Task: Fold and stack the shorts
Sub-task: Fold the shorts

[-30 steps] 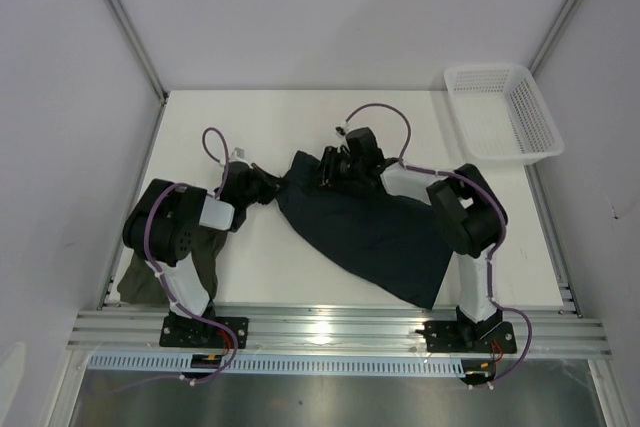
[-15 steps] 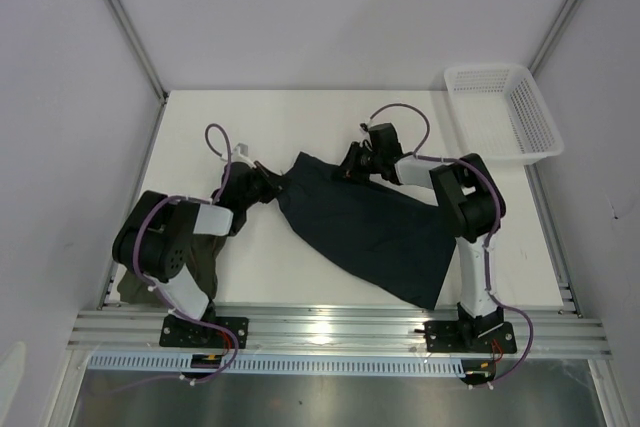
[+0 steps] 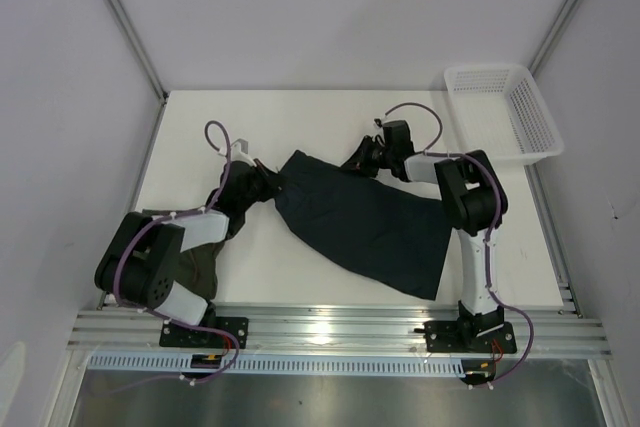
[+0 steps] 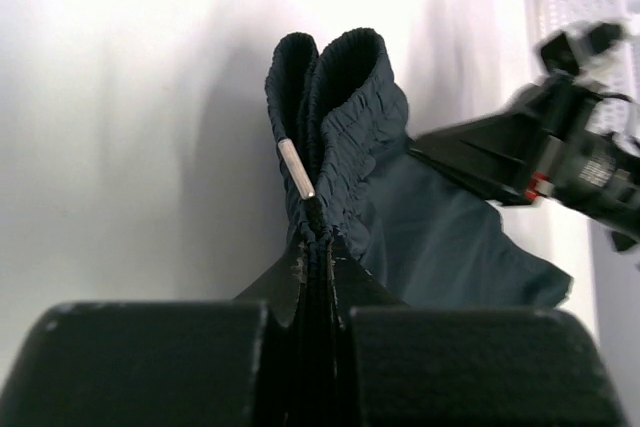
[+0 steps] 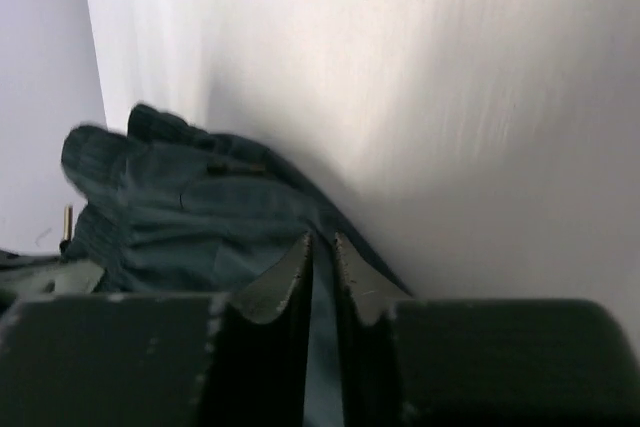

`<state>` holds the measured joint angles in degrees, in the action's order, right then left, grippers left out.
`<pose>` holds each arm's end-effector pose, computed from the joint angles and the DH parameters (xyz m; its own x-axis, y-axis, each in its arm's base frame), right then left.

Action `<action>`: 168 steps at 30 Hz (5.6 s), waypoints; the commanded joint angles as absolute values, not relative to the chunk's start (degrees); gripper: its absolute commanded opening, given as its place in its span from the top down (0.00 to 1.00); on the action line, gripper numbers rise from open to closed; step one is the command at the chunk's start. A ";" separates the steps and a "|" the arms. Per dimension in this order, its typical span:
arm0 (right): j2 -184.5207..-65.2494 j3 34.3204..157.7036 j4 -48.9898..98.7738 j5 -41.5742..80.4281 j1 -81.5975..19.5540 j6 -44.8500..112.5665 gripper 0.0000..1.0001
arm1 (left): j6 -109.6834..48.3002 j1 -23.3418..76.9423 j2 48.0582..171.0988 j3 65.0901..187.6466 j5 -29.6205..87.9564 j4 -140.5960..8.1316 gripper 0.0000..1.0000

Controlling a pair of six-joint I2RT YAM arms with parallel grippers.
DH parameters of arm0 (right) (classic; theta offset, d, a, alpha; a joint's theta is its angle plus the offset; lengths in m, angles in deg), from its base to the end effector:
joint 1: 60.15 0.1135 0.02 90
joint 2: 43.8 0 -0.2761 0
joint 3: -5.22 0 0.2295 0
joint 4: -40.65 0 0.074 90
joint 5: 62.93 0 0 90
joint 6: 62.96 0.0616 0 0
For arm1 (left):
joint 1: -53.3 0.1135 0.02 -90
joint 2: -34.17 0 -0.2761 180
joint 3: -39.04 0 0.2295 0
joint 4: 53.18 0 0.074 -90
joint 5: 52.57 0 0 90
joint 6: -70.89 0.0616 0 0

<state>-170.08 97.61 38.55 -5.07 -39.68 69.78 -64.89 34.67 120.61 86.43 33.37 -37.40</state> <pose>0.4345 0.1972 0.1340 -0.8790 0.2853 -0.3821 -0.1400 0.6115 0.7787 0.2881 -0.1017 0.1910 -0.5336 -0.5745 -0.6206 -0.0031 0.7352 -0.6779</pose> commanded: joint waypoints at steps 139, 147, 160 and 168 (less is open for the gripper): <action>-160.07 79.09 47.36 5.35 -25.88 82.84 1.00 | -24.12 -13.50 103.18 103.86 91.84 -60.96 1.00; -170.97 92.87 49.31 6.68 -18.85 88.56 1.00 | -21.13 -8.23 90.97 96.30 87.62 -59.54 0.99; -166.79 102.65 40.17 6.94 -19.19 84.80 0.88 | -24.29 -4.36 92.96 98.75 83.92 -65.16 1.00; -157.01 98.96 29.45 11.25 -22.35 76.88 0.82 | -29.30 -3.92 101.40 104.65 86.65 -70.09 1.00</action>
<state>-162.63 99.77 32.62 9.37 -21.54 81.17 -25.85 -4.48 100.67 101.40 85.22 -68.92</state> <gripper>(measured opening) 0.169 0.031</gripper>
